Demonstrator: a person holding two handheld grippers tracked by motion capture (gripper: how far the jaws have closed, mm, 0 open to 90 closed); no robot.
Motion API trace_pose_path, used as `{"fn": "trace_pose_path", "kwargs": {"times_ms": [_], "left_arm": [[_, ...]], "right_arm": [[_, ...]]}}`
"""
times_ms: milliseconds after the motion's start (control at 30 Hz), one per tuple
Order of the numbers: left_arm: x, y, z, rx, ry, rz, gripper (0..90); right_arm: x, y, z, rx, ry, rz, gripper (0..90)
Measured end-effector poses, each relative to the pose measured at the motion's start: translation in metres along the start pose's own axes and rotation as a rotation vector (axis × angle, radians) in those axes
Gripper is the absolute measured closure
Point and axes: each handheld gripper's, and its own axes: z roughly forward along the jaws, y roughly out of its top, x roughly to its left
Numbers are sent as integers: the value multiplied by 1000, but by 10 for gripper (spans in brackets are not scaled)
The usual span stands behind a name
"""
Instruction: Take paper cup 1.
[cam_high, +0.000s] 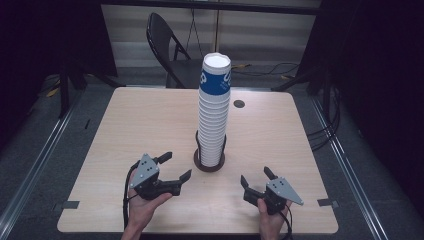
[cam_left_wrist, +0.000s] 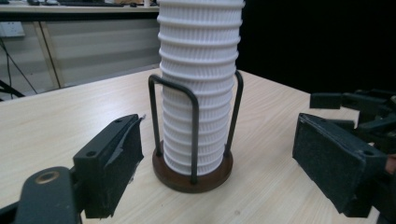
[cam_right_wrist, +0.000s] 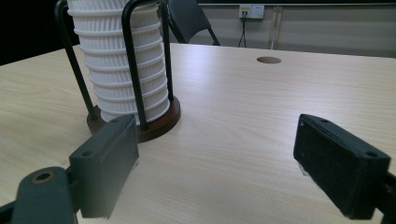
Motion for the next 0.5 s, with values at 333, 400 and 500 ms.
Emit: {"fn": "trace_pose_path", "kwargs": {"times_ms": [333, 400, 500], "left_arm": [[0, 25, -2, -36, 5, 27, 169], [0, 28, -2, -44, 4, 29, 169], [1, 32, -2, -59, -3, 25, 169]], "right_arm": [[-1, 0, 0, 2, 4, 2, 134], [-1, 0, 0, 2, 3, 2, 134], [0, 0, 0, -2, 2, 4, 134]]}}
